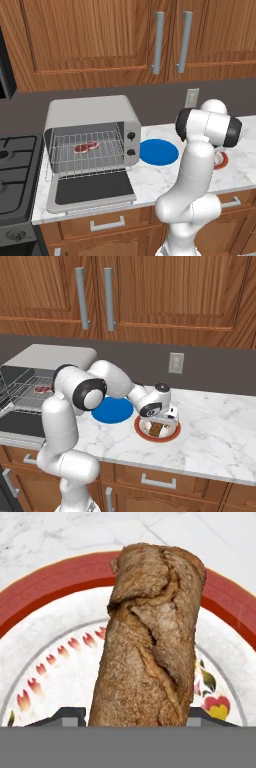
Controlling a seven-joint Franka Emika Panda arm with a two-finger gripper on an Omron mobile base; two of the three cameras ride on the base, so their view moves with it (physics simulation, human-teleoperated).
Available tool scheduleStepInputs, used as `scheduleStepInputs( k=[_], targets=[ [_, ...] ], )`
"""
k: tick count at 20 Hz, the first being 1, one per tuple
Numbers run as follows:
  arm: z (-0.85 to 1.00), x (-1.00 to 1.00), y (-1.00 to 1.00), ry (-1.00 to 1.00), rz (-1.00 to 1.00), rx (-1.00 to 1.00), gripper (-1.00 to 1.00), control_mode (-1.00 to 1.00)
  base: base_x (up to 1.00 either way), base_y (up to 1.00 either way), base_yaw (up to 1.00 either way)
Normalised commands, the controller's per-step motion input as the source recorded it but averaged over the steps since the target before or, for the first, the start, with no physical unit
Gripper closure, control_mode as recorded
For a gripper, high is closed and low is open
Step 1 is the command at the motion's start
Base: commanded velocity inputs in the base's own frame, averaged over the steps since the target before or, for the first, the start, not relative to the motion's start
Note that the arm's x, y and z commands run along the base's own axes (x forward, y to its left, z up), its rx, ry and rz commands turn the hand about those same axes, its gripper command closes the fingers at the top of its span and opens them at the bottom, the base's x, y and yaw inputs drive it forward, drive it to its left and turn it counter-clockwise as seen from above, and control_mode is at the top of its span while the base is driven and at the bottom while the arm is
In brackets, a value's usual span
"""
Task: Open the toaster oven door. Place the baguette on the top rack in the toaster oven and place the steak on the bottom rack.
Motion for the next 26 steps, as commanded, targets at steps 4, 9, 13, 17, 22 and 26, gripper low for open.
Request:
scheduleStepInputs(
  k=[4,9,13,17,22,26],
  targets=[
    [-0.03,-0.05,-0.14,0.05,0.0,0.02,1.0,-1.0,0.0,0.0,0.0],
    [0.29,-0.22,-0.05,0.02,0.03,0.07,1.0,-1.0,0.0,0.0,0.0],
    [0.52,-0.22,0.04,0.0,0.11,0.03,1.0,-1.0,0.0,0.0,0.0],
    [0.59,-0.24,0.18,0.0,0.15,0.0,1.0,-1.0,0.0,0.0,0.0],
    [0.48,-0.25,0.43,0.0,0.26,0.0,1.0,-1.0,0.0,0.0,0.0],
    [0.36,-0.16,0.6,0.0,0.33,0.0,1.0,-1.0,0.0,0.0,0.0]
  ],
)
